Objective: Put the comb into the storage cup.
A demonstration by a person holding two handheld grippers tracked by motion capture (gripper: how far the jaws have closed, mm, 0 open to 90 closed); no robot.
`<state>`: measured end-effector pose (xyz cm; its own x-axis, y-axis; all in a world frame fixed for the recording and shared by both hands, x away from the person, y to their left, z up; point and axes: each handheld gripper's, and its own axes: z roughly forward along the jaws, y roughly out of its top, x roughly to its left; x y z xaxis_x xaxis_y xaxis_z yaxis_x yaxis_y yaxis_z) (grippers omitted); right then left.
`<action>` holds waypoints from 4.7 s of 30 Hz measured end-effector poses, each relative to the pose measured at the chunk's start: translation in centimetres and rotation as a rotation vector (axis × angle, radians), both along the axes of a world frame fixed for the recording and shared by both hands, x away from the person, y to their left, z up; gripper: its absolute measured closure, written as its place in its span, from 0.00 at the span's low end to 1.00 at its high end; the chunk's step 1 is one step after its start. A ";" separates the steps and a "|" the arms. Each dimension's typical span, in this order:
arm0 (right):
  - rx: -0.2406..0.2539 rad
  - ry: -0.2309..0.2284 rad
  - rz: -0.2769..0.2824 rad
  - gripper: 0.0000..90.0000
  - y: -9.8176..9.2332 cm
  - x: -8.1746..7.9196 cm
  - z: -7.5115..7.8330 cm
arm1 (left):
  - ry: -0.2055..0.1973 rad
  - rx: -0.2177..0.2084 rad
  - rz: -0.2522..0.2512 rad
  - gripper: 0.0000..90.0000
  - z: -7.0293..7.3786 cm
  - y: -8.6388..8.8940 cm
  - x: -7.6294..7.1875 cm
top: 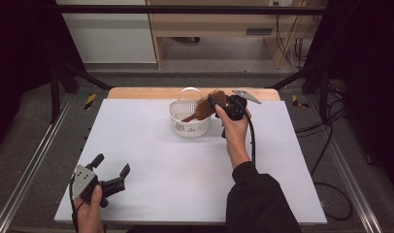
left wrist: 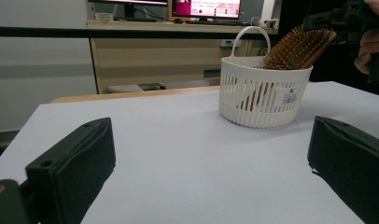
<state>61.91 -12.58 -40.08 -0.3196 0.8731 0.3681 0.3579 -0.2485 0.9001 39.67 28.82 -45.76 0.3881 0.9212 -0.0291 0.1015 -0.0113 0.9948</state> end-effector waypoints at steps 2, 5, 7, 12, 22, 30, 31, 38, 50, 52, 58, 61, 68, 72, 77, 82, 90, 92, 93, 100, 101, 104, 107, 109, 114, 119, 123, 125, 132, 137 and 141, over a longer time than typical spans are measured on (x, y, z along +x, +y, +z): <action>-0.004 -0.004 -0.002 0.23 -0.1 0.0 0.1 | -0.001 -0.001 -0.001 0.01 0.0 0.0 0.0; -0.006 -0.008 -0.006 0.21 -0.3 -0.1 0.3 | -0.002 0.000 0.000 0.01 0.0 0.0 0.0; -0.007 -0.012 -0.009 0.20 -0.3 -0.1 0.4 | -0.001 0.000 0.001 0.01 0.0 0.0 0.0; -0.023 -0.034 -0.014 0.19 -0.4 -0.3 0.7 | -0.001 0.000 0.000 0.01 0.0 0.0 0.0; -0.061 -0.073 -0.014 0.17 -0.7 -0.8 1.3 | -0.001 0.000 0.003 0.01 0.0 0.0 0.0; -0.072 -0.085 -0.007 0.15 -1.3 -1.0 1.8 | -0.004 0.001 0.005 0.01 0.0 0.1 0.0; -0.077 -0.086 -0.005 0.14 -1.4 -1.0 1.8 | -0.003 0.000 0.006 0.01 0.0 0.1 0.0; -0.081 -0.084 0.003 0.06 -2.2 -1.2 2.2 | -0.004 -0.001 0.007 0.01 0.0 0.1 0.0; -0.111 -0.093 0.008 0.03 -3.1 -1.7 2.8 | -0.005 0.005 0.008 0.01 0.0 0.2 0.0; -0.118 -0.093 0.009 0.04 -3.1 -1.8 2.9 | -0.007 0.010 0.010 0.01 0.0 0.2 0.0; -0.148 -0.114 0.017 0.06 -3.4 -2.3 3.4 | -0.008 0.014 0.010 0.01 0.0 0.3 0.0; -0.171 -0.135 0.014 0.06 -3.6 -2.7 3.7 | -0.010 0.020 0.009 0.01 0.0 0.3 0.0; -0.215 -0.183 0.012 0.06 -4.4 -3.7 4.3 | -0.015 0.029 0.014 0.01 0.0 0.6 0.1; -0.226 -0.207 0.013 0.05 -5.1 -4.2 4.4 | -0.017 0.035 0.021 0.01 0.0 0.9 0.2; -0.212 -0.221 0.004 0.06 -6.2 -4.8 4.3 | -0.015 0.035 0.033 0.01 -0.1 1.5 0.3; -0.210 -0.229 0.000 0.06 -7.0 -5.5 3.8 | -0.014 0.036 0.038 0.01 -0.1 1.7 0.4; -0.208 -0.231 -0.006 0.06 -8.0 -6.4 3.2 | -0.014 0.040 0.039 0.01 -0.1 1.8 0.4; -0.213 -0.231 -0.004 0.07 -8.2 -6.6 3.1 | -0.015 0.042 0.039 0.01 -0.2 1.8 0.4; -0.216 -0.231 -0.004 0.07 -8.3 -6.7 3.0 | -0.014 0.041 0.039 0.01 -0.2 1.8 0.4; -0.240 -0.232 0.005 0.06 -8.7 -7.6 2.7 | -0.014 0.036 0.040 0.01 -0.2 1.9 0.4; -0.239 -0.231 0.005 0.06 -8.8 -7.7 2.7 | -0.014 0.036 0.041 0.01 -0.2 1.9 0.4; -0.241 -0.233 0.000 0.05 -9.1 -8.0 2.7 | -0.015 0.039 0.041 0.01 -0.2 1.9 0.4; -0.237 -0.231 -0.018 0.03 -9.4 -8.2 2.8 | -0.016 0.039 0.039 0.01 -0.2 1.9 0.4; -0.242 -0.226 -0.026 0.03 -9.6 -8.4 2.8 | -0.016 0.040 0.040 0.01 -0.2 1.9 0.4; -0.229 -0.226 -0.040 0.04 -10.2 -8.9 2.8 | -0.014 0.038 0.040 0.01 -0.2 1.9 0.4; -0.228 -0.228 -0.048 0.05 -10.8 -9.4 2.5 | -0.014 0.037 0.041 0.01 -0.2 1.8 0.4; -0.227 -0.228 -0.046 0.07 -11.3 -9.8 2.3 | -0.014 0.038 0.041 0.01 -0.2 1.8 0.4; -0.223 -0.230 -0.048 0.07 -11.5 -10.0 2.2 | -0.012 0.042 0.041 0.01 -0.2 1.8 0.4; -0.220 -0.227 -0.052 0.08 -12.3 -10.6 1.9 | -0.012 0.047 0.043 0.01 -0.2 1.7 0.4; -0.223 -0.228 -0.051 0.08 -12.8 -11.0 1.6 | -0.012 0.053 0.041 0.01 -0.2 1.7 0.3; -0.223 -0.230 -0.047 0.07 -13.2 -11.4 1.4 | -0.013 0.050 0.041 0.01 -0.2 1.7 0.4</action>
